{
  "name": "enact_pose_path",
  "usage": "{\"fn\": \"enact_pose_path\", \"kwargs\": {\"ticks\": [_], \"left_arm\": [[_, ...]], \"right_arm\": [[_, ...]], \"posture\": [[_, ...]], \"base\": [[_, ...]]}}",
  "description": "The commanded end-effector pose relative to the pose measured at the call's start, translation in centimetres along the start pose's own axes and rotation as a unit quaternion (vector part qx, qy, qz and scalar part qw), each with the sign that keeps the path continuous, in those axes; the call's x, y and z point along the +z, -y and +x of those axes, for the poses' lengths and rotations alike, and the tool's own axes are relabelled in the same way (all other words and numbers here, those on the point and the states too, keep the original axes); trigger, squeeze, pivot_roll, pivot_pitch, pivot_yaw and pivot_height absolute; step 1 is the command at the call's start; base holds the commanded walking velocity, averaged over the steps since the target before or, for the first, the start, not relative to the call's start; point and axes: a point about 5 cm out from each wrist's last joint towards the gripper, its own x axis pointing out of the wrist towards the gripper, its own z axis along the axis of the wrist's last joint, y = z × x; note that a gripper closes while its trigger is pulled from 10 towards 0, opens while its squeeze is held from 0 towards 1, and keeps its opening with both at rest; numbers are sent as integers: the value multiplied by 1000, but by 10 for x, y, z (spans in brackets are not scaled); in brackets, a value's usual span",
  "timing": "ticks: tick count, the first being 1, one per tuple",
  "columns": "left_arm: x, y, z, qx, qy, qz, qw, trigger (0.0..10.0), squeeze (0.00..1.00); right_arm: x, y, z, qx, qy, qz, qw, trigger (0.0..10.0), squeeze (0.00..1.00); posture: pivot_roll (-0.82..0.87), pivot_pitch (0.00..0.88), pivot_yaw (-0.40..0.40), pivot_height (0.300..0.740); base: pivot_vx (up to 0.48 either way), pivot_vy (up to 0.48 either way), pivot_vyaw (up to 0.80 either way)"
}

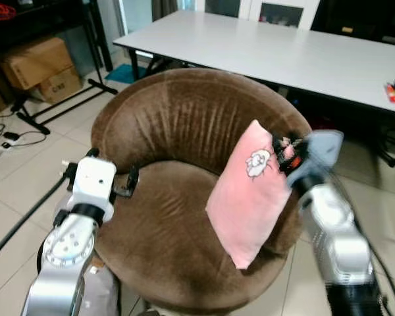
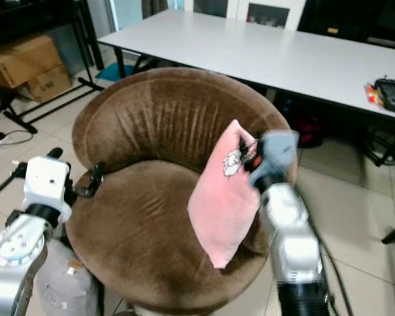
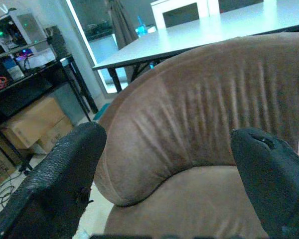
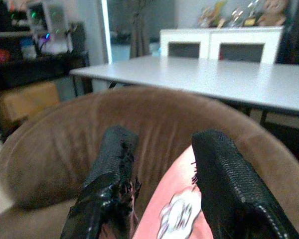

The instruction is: Move the pillow to the sofa from floor

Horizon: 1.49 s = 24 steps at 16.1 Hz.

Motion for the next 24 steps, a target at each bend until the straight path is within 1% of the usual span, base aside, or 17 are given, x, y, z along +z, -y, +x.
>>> {"fn": "enact_pose_path", "kwargs": {"ticks": [1, 2, 4, 7, 8, 12, 24], "left_arm": [[1, 1, 0, 6, 8, 9, 1000, 10000, 0], [1, 1, 0, 7, 10, 12, 1000, 10000, 0], [-2, -2, -2, 16, 7, 15, 1000, 10000, 0], [-1, -1, -3, 17, 11, 15, 1000, 10000, 0], [0, 2, -3, 11, 16, 14, 1000, 10000, 0], [0, 5, -3, 7, 18, 10, 1000, 10000, 0], [-1, 7, -2, 4, 13, 10, 1000, 10000, 0]], "right_arm": [[-1, -8, -3, 0, -16, 1, 1000, 10000, 0], [-6, -10, -6, -14, -35, 7, 999, 10000, 0], [-12, -10, -8, -31, -56, 2, 998, 10000, 0], [-13, -14, -6, -18, -68, -8, 997, 10000, 0], [-13, -14, -6, -17, -74, -12, 997, 10000, 0], [-13, -16, -4, -13, -81, -12, 997, 10000, 0], [-13, -18, -3, -6, -88, -11, 996, 10000, 0]], "posture": [[1, 0, 19, 740], [2, 0, 17, 740], [8, 0, 9, 740], [10, 0, 2, 740], [12, 0, 0, 740], [16, 0, -5, 740], [14, 0, -4, 740]], "base": [[0, 0, 0], [0, 0, 0], [0, 0, 0], [0, 0, 0], [0, 0, 0], [0, 0, 0], [0, 0, 0]]}}
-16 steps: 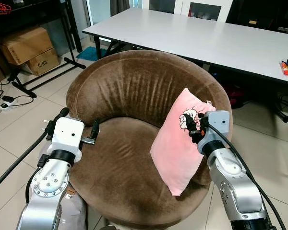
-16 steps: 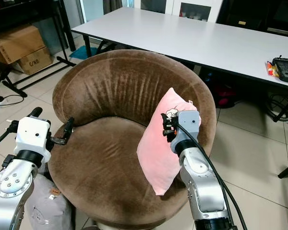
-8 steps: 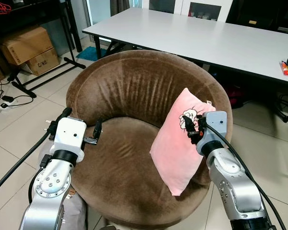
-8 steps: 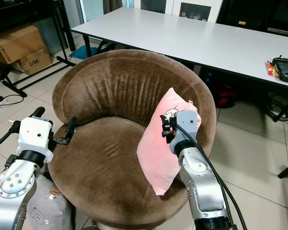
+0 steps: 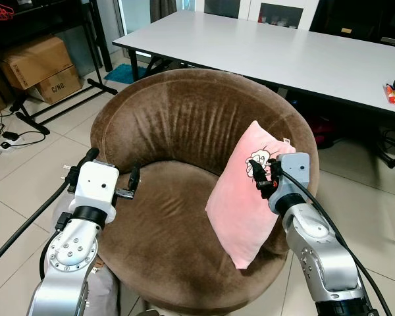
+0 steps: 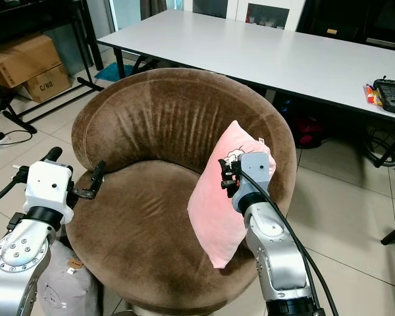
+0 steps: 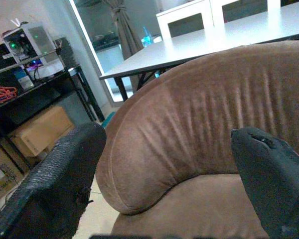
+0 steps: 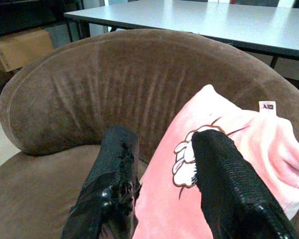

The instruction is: Move the pillow to the sofa from floor

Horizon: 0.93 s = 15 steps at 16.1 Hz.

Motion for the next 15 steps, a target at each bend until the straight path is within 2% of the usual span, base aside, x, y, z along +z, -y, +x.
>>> {"fn": "enact_pose_path", "kwargs": {"ticks": [1, 11, 15], "left_arm": [[-2, 3, 0, -5, -6, 0, 1000, 10000, 0], [-3, 4, 0, -7, -7, 2, 1000, 10000, 0], [-3, 4, 0, -5, -9, 2, 1000, 10000, 0]], "right_arm": [[9, -2, 1, 4, 15, -3, 1000, 10000, 0], [9, -3, 3, 8, 12, -6, 1000, 10000, 0], [9, -3, 3, 10, 11, -8, 1000, 10000, 0]], "posture": [[14, 0, -4, 740], [18, 0, -10, 740], [18, 0, -10, 740]], "base": [[0, 0, 0], [0, 0, 0], [-262, 0, 0]]}}
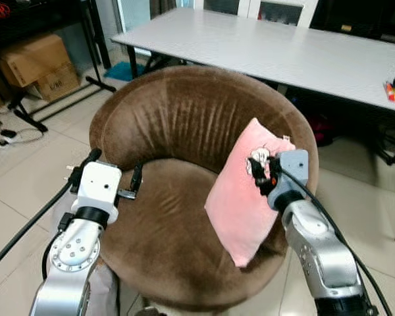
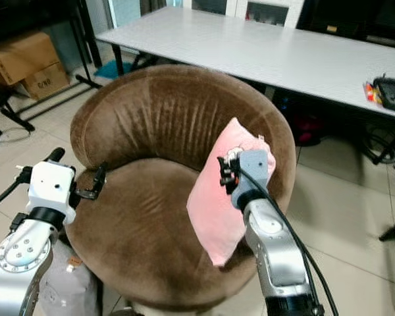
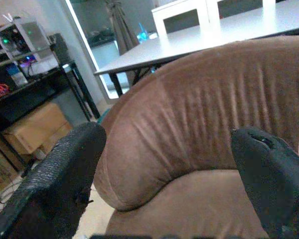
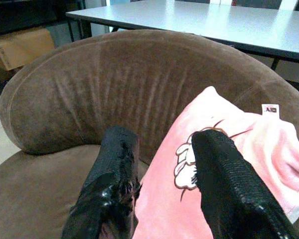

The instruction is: Move the pillow to the sofa from floor

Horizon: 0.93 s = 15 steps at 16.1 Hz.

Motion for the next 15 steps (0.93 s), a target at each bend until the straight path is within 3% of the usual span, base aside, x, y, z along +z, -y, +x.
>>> {"fn": "enact_pose_path", "kwargs": {"ticks": [1, 7, 12, 15], "left_arm": [[-3, 1, -1, -1, -8, 5, 1000, 10000, 0], [-3, 0, -1, 0, -9, 9, 1000, 10000, 0], [-20, -17, -1, 33, -66, 25, 997, 10000, 0], [-19, -21, 0, 40, -62, 15, 997, 10000, 0]], "right_arm": [[1, -2, -1, 3, -2, -2, 1000, 10000, 0], [0, -3, 0, 4, -3, -3, 1000, 10000, 0], [-2, 4, 0, -23, -8, 4, 1000, 10000, 0], [-4, 6, 0, -30, -11, 7, 999, 10000, 0]], "posture": [[18, 0, -10, 740], [22, 0, -12, 740], [19, 0, -7, 740], [19, 0, -7, 740]], "base": [[-274, 0, 0], [-272, 0, 0], [0, 0, 0], [0, 0, 0]]}}
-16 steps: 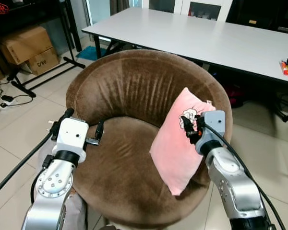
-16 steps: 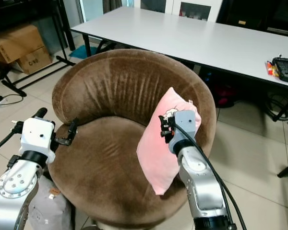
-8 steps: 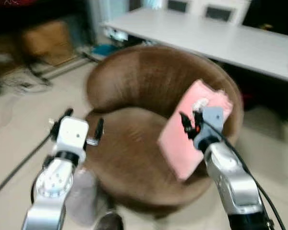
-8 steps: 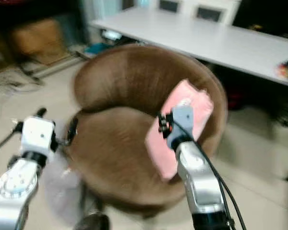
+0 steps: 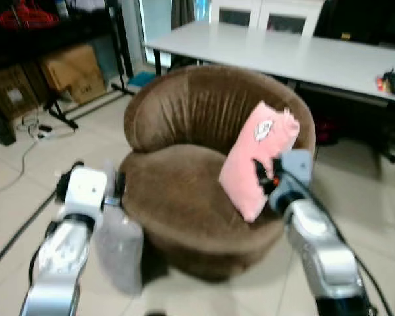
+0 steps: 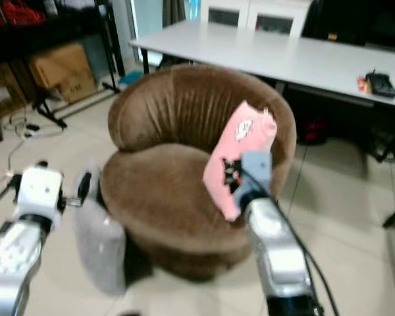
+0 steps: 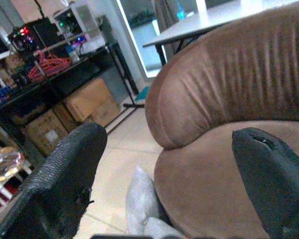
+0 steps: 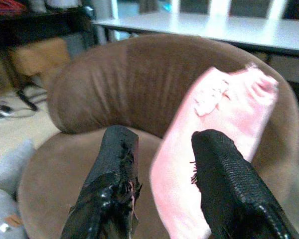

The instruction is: Move the pillow to the sofa from floor

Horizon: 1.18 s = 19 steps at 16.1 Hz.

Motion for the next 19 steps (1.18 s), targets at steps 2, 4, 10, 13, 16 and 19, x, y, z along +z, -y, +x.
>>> {"fn": "enact_pose_path", "kwargs": {"ticks": [2, 4, 10, 13, 16, 19], "left_arm": [[0, -1, 2, 2, -4, -9, 1000, 10000, 0], [0, 1, 2, 1, -6, -12, 1000, 10000, 0], [2, 0, 5, 6, -7, -15, 1000, 10000, 0], [2, 0, 6, 8, -7, -16, 1000, 10000, 0], [3, 0, 6, 8, -7, -15, 1000, 10000, 0], [3, 0, 6, 9, -4, -22, 1000, 10000, 0]], "right_arm": [[4, -1, 1, -1, 4, 2, 1000, 10000, 0], [4, -2, 2, 0, 4, 1, 1000, 10000, 0], [5, -1, 5, 0, 4, 1, 1000, 10000, 0], [5, -2, 5, 0, 4, 2, 1000, 10000, 0], [6, -2, 6, -1, 3, 1, 1000, 10000, 0], [6, -2, 6, 1, 8, 2, 1000, 10000, 0]], "posture": [[19, 0, -7, 740], [18, 0, -5, 740], [21, 0, -11, 740], [21, 0, -13, 740], [20, 0, -14, 740], [21, 0, -12, 740]], "base": [[0, 0, 0], [0, 137, 0], [0, 413, 0], [0, 480, 0], [0, 480, 0], [0, 441, 0]]}}
